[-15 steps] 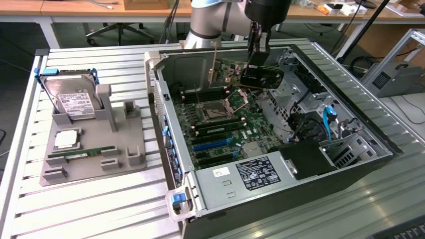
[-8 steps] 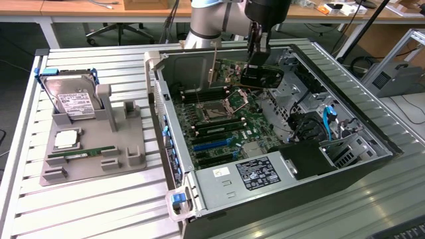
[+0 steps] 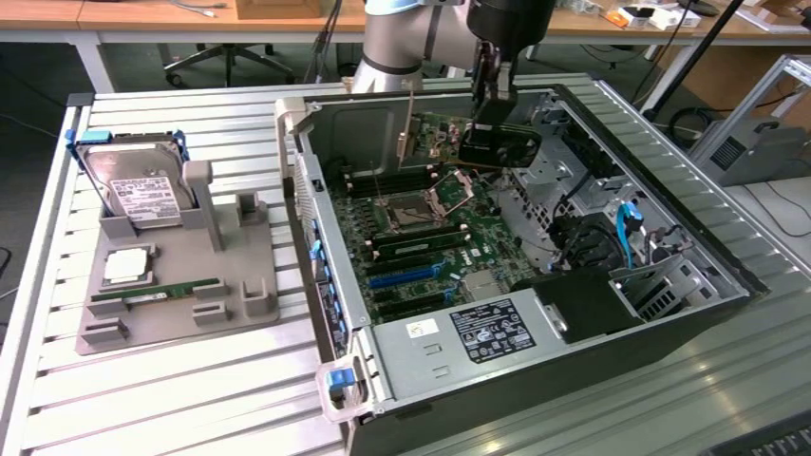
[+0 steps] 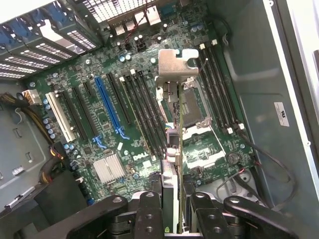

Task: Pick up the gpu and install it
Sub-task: 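Insert the gpu into the slot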

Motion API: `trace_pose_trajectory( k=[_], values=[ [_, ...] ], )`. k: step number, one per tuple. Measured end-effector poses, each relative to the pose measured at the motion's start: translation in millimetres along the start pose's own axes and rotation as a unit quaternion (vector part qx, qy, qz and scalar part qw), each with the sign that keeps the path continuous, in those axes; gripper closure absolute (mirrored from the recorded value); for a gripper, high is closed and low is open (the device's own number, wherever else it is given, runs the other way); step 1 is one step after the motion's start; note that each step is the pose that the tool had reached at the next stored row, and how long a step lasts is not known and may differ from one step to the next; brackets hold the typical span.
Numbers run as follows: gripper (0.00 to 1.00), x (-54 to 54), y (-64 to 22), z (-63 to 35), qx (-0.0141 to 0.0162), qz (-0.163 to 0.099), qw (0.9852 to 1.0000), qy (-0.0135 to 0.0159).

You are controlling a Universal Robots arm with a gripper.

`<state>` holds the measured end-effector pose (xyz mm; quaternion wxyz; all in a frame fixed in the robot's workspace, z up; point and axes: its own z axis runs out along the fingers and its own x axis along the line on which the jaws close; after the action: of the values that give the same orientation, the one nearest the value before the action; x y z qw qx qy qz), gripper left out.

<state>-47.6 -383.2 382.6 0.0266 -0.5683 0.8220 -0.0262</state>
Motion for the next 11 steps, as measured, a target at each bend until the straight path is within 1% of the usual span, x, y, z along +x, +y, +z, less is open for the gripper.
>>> trace_pose_trajectory(
  k=[11],
  values=[
    [0.73,0.0,0.0,0.0,-0.0001,-0.011,0.9999,-0.0008]
  ],
)
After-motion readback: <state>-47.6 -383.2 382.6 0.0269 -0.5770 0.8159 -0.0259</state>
